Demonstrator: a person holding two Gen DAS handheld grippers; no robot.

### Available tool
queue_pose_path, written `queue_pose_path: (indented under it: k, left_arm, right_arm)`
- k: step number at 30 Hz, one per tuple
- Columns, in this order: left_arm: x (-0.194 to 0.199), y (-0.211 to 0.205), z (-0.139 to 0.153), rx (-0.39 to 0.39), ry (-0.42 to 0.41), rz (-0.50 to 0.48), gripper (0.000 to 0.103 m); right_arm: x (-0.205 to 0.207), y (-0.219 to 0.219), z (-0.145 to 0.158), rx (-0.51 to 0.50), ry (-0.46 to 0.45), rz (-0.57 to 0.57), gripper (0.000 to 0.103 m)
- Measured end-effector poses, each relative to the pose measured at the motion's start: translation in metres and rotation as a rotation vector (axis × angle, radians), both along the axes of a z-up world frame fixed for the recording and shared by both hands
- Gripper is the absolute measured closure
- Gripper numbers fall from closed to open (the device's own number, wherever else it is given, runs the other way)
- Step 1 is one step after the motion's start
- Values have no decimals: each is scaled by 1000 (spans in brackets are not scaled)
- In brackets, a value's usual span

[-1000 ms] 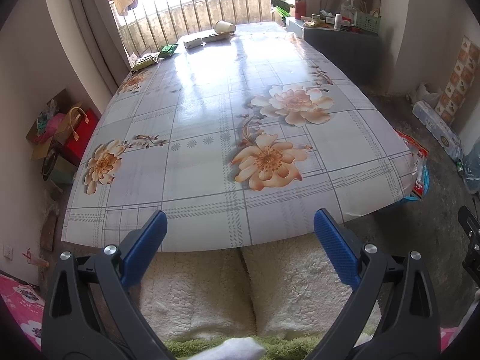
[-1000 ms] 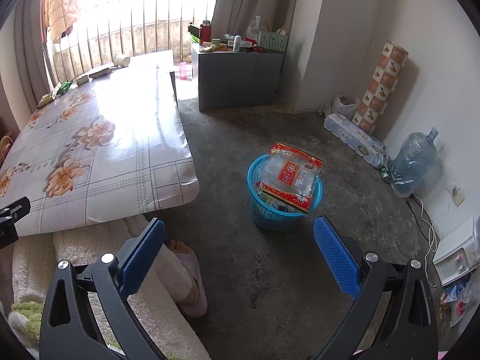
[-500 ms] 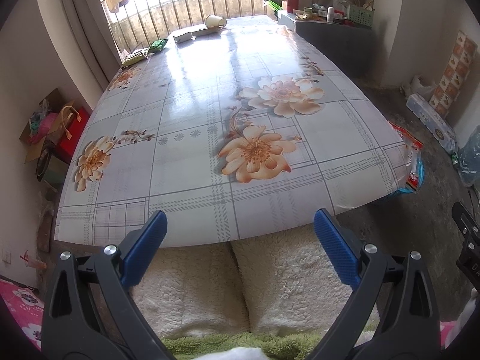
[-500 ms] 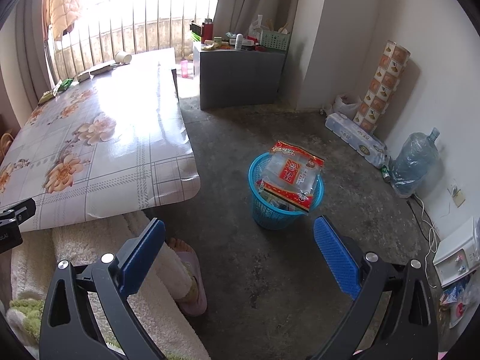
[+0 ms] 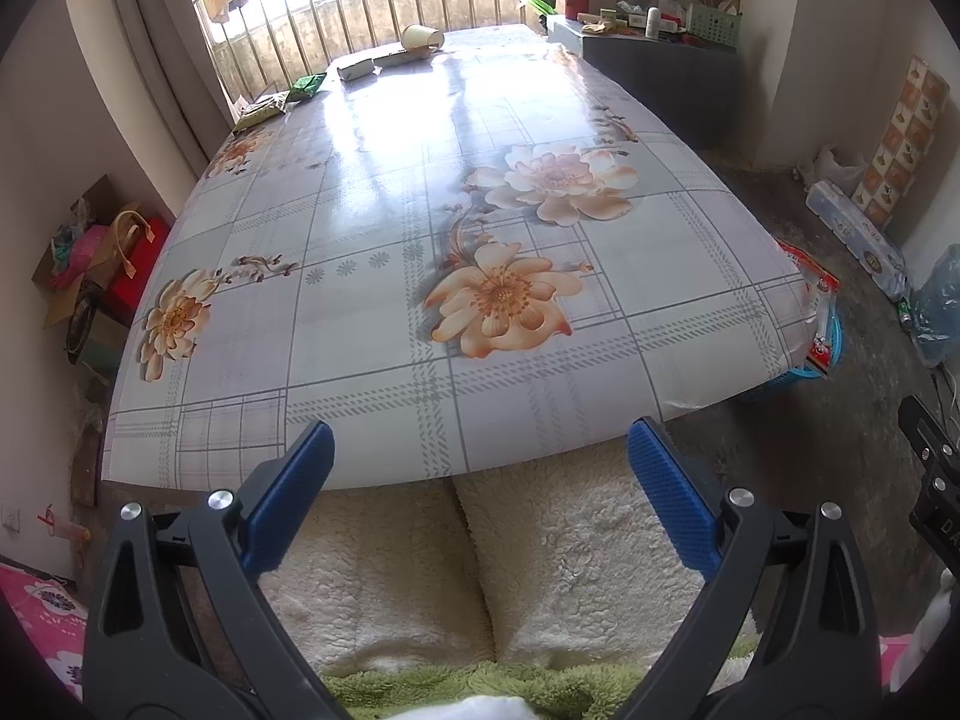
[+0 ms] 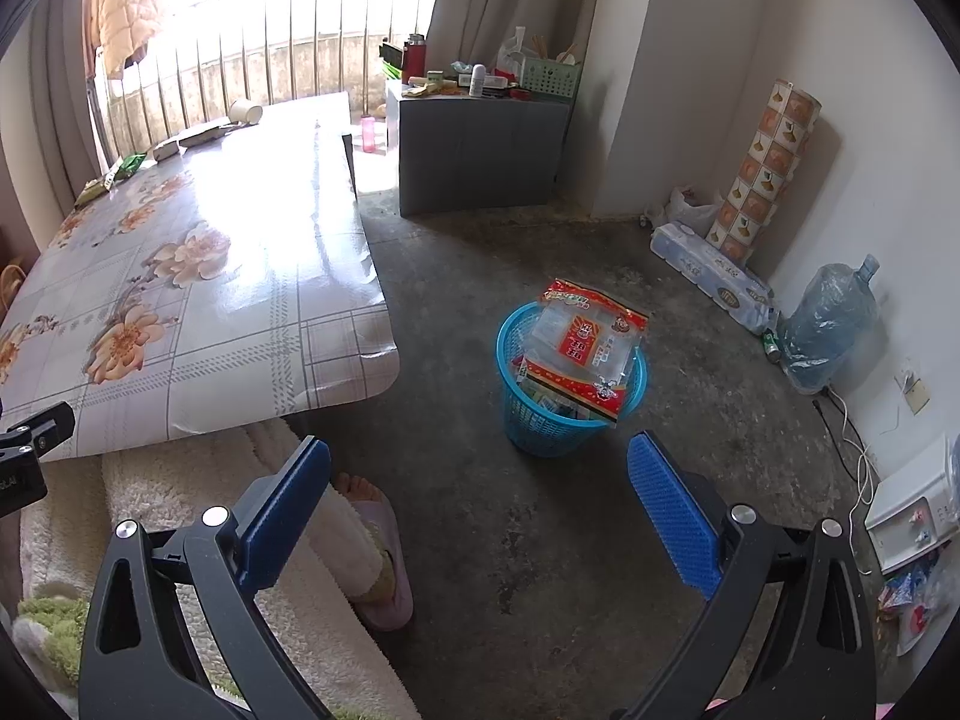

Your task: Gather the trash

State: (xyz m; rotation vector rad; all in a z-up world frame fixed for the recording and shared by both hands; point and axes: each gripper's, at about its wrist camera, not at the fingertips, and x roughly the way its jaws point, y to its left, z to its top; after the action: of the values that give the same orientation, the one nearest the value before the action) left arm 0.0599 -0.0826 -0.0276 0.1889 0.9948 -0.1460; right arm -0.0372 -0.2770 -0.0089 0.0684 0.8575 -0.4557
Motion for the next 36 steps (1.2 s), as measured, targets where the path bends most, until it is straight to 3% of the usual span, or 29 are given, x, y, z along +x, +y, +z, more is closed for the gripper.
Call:
queue_pose_path:
  k: [36]
  left_arm:
    - [-1, -2, -1, 2, -3, -3, 9]
  right_arm:
    - [-1, -2, 2, 3, -4, -9, 6]
